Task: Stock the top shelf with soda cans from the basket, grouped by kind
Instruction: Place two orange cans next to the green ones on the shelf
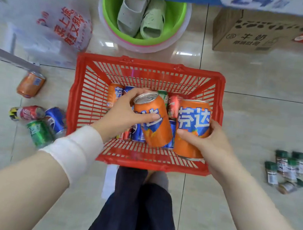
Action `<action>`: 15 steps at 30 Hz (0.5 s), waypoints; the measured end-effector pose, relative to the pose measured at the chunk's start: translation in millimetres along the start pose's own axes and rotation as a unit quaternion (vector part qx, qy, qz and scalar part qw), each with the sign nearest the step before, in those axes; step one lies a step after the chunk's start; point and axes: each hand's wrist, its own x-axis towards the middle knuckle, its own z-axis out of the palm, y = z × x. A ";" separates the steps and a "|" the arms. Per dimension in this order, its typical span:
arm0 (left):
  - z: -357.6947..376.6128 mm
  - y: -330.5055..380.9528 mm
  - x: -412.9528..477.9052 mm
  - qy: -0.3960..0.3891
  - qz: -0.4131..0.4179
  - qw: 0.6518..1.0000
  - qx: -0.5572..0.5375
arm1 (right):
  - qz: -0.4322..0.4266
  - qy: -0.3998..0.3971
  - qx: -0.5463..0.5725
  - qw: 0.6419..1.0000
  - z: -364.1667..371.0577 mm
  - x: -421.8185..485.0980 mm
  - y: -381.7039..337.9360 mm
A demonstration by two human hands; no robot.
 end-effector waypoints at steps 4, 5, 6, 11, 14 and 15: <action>4.2 61.5 -89.9 0.007 -0.036 0.996 -0.087 | 0.002 -0.064 0.012 0.998 -18.2 -87.4 -38.5; 6.4 77.0 -111.7 0.008 -0.048 0.993 -0.107 | 0.002 -0.078 0.011 0.997 -23.0 -109.3 -48.9; 9.9 91.7 -132.3 0.010 -0.057 0.990 -0.127 | 0.001 -0.089 0.011 0.996 -27.9 -130.1 -58.9; 31.8 154.3 -223.0 0.036 -0.070 0.971 -0.227 | -0.025 -0.095 0.013 0.995 -48.5 -222.5 -92.8; 45.0 190.3 -268.5 0.055 -0.074 0.968 -0.232 | -0.043 -0.086 0.029 0.995 -60.5 -275.1 -103.1; 47.8 201.4 -282.1 0.061 -0.077 0.967 -0.235 | -0.046 -0.081 0.035 0.995 -64.6 -292.0 -106.5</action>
